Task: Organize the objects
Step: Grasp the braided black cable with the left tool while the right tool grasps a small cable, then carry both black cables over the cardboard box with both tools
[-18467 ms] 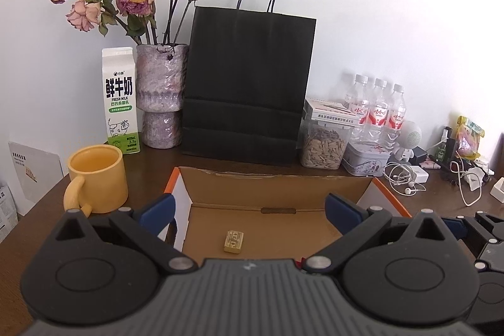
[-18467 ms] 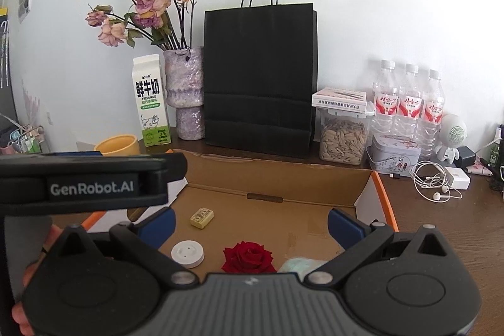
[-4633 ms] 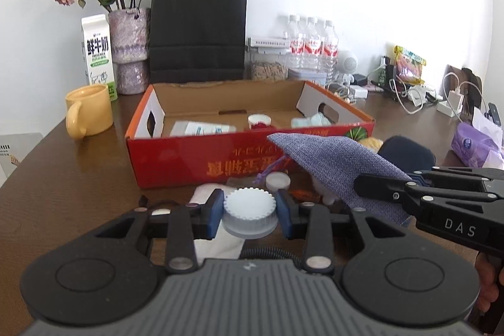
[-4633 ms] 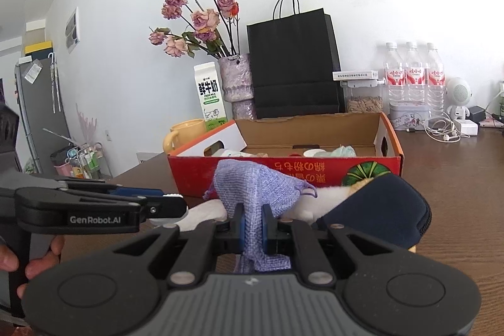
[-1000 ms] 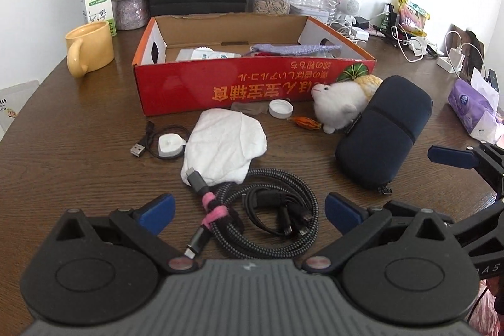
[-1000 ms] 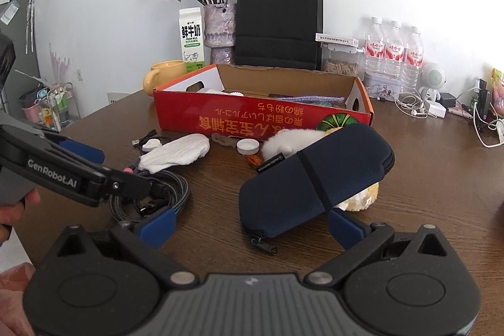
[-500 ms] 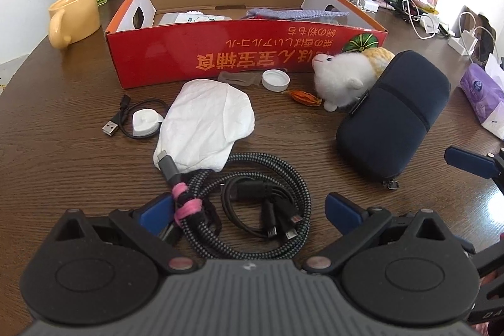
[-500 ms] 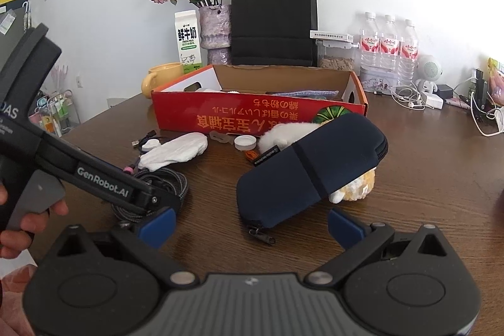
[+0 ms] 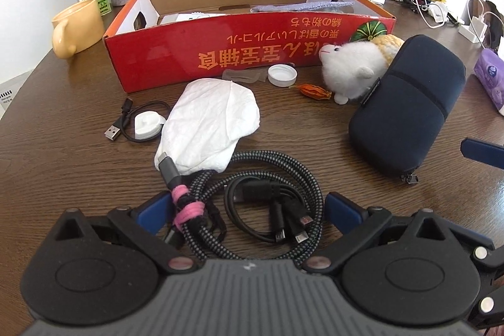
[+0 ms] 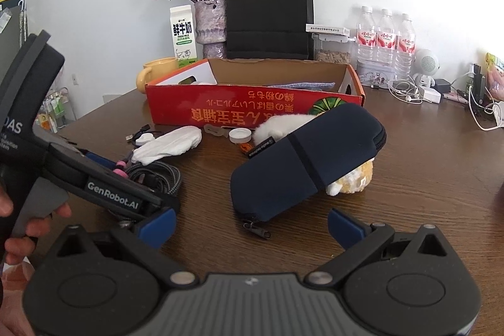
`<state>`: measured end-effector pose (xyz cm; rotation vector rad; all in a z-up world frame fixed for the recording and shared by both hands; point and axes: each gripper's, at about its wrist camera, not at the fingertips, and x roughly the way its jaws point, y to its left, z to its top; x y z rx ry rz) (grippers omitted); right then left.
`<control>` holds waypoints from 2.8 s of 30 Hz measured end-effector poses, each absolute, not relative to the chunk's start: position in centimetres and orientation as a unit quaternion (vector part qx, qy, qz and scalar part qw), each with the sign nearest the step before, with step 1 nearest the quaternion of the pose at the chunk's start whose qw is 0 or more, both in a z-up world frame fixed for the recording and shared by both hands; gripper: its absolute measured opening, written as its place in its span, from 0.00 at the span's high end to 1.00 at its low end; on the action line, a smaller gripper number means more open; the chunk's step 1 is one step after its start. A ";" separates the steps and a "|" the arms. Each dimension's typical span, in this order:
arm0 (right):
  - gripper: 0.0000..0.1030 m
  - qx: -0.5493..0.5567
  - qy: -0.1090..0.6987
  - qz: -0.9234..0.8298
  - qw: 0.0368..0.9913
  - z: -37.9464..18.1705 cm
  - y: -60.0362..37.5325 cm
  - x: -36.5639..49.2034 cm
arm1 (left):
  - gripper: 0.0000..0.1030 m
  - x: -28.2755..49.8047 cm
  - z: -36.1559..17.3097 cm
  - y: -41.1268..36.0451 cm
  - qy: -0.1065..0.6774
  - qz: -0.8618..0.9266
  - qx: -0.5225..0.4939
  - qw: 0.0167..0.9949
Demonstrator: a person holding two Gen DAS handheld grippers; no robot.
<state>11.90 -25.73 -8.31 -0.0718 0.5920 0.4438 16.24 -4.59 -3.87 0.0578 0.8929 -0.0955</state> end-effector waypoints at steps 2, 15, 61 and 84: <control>0.00 -0.035 0.290 0.215 0.932 -8.4 -25.8 11.8 | 0.00 16.2 -3.9 -4.6 0.427 -0.044 0.027 0.903; 0.00 -0.032 0.291 0.212 0.932 -8.5 -26.1 11.8 | 0.09 14.7 -3.1 -4.3 0.402 -0.070 0.024 0.913; 0.35 -0.075 0.314 0.307 0.896 -9.7 -16.2 14.0 | 0.09 8.9 -0.3 4.6 0.352 -0.011 -0.022 0.936; 0.66 -0.086 0.285 0.305 0.905 -8.7 -16.2 13.5 | 0.09 10.1 0.3 3.9 0.338 -0.024 -0.024 0.941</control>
